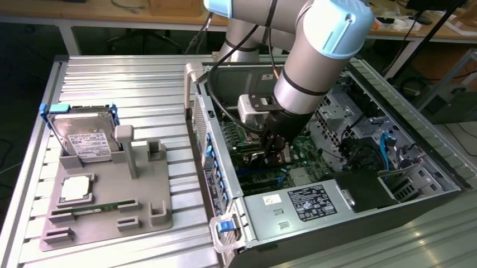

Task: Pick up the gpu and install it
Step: 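Insert the gpu into the slot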

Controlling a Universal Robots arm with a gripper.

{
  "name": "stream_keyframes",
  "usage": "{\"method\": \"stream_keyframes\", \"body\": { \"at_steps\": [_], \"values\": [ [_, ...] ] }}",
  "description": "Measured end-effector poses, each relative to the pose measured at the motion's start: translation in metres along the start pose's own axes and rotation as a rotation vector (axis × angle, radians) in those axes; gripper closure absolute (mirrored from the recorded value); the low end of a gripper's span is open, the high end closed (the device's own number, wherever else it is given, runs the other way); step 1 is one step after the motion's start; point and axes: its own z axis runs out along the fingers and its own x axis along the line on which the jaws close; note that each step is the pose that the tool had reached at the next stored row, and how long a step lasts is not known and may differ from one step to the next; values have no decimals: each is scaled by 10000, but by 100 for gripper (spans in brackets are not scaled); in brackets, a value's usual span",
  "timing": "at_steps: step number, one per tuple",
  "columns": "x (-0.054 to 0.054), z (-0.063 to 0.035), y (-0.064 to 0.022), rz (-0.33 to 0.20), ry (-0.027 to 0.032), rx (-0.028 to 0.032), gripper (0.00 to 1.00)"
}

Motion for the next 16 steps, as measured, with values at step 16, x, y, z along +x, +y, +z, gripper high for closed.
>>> {"method": "stream_keyframes", "body": {
  "at_steps": [16],
  "values": [
    [0,11,0,1,1,0,73]
  ]
}}
